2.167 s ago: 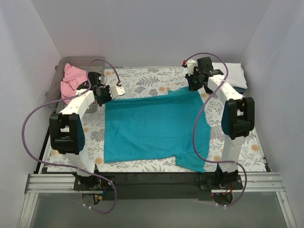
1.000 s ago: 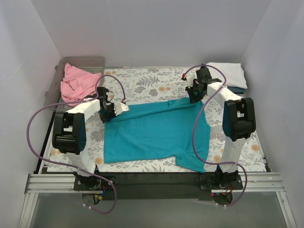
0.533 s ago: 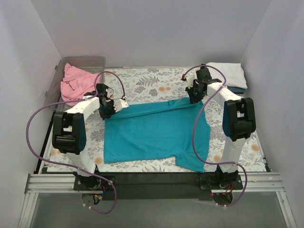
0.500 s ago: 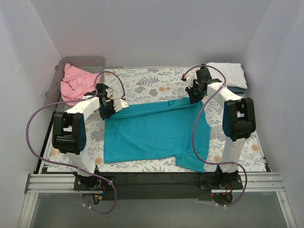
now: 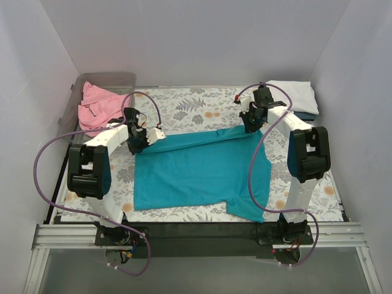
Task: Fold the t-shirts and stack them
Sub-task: Fold the tshirt
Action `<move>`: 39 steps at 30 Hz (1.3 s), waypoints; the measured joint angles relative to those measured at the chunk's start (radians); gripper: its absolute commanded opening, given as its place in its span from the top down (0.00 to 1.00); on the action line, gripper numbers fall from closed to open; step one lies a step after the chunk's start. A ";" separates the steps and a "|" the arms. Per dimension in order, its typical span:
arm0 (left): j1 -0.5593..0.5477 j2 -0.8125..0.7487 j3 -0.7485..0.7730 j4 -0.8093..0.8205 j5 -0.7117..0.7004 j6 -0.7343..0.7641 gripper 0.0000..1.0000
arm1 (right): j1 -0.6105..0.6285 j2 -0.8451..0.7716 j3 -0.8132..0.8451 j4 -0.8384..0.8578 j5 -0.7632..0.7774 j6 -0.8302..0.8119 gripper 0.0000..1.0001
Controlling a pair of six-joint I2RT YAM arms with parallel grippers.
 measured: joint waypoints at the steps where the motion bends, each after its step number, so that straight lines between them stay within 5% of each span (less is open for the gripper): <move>1: 0.001 0.000 0.002 -0.001 0.000 0.002 1.00 | 0.000 -0.003 0.000 0.000 -0.002 0.001 0.99; 39: 0.005 0.040 0.026 -0.023 -0.003 0.005 1.00 | -0.002 -0.011 -0.063 -0.024 -0.023 -0.027 0.99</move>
